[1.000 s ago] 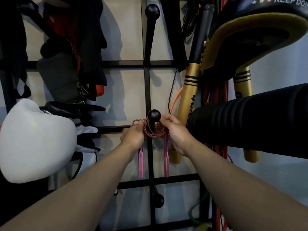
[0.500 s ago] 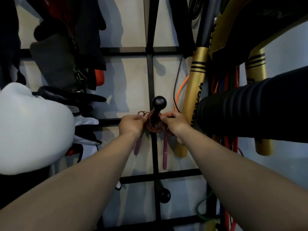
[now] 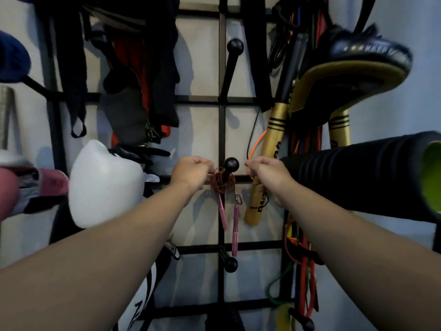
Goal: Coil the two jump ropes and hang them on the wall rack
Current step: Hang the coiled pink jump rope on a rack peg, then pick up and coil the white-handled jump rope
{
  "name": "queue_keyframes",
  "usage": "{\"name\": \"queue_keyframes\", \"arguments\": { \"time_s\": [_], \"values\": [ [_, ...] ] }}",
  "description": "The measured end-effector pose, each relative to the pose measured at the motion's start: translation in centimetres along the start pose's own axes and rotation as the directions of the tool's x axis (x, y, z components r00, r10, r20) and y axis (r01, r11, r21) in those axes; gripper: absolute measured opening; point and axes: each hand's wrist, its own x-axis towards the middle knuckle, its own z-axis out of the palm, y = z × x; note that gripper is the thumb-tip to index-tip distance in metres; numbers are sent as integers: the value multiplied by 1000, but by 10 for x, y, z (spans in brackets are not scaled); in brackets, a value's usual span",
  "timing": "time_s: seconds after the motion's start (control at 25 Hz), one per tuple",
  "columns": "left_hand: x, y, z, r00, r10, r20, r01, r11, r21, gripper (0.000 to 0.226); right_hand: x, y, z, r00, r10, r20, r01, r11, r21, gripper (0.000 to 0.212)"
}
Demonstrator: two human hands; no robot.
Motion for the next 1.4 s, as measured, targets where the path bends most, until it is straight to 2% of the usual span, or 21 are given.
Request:
{"name": "queue_keyframes", "arguments": {
  "time_s": [0.08,0.24,0.44,0.56,0.68,0.8,0.96,1.12,1.4],
  "values": [
    [-31,27,-14,999,33,3,-33,999,37,17,-33,-29,-18,999,-35,7,35,998,-45,14],
    [-111,79,-39,993,101,67,-107,990,93,15,-121,-92,-56,990,-132,51,140,969,-204,24],
    [-212,138,-63,967,202,157,-232,951,204,15,-233,-152,-98,973,-205,102,228,904,-362,16],
    [-265,163,-72,886,343,311,-446,813,373,11,-296,-172,-127,959,-252,133,285,841,-460,14],
    [-304,184,-74,812,385,438,-560,722,405,18,-343,-184,-156,957,-246,155,290,785,-547,15],
    [-333,194,-63,748,435,502,-649,636,417,18,-379,-184,-186,956,-240,167,289,700,-653,18],
    [-360,178,-15,661,424,619,-721,589,366,18,-417,-147,-226,972,-179,152,233,649,-724,19],
    [-395,130,53,585,352,731,-730,622,285,18,-444,-71,-265,988,-59,139,148,576,-804,21],
    [-468,-1,180,370,88,925,-694,688,212,23,-491,111,-327,964,210,163,39,495,-868,16]
  ]
}}
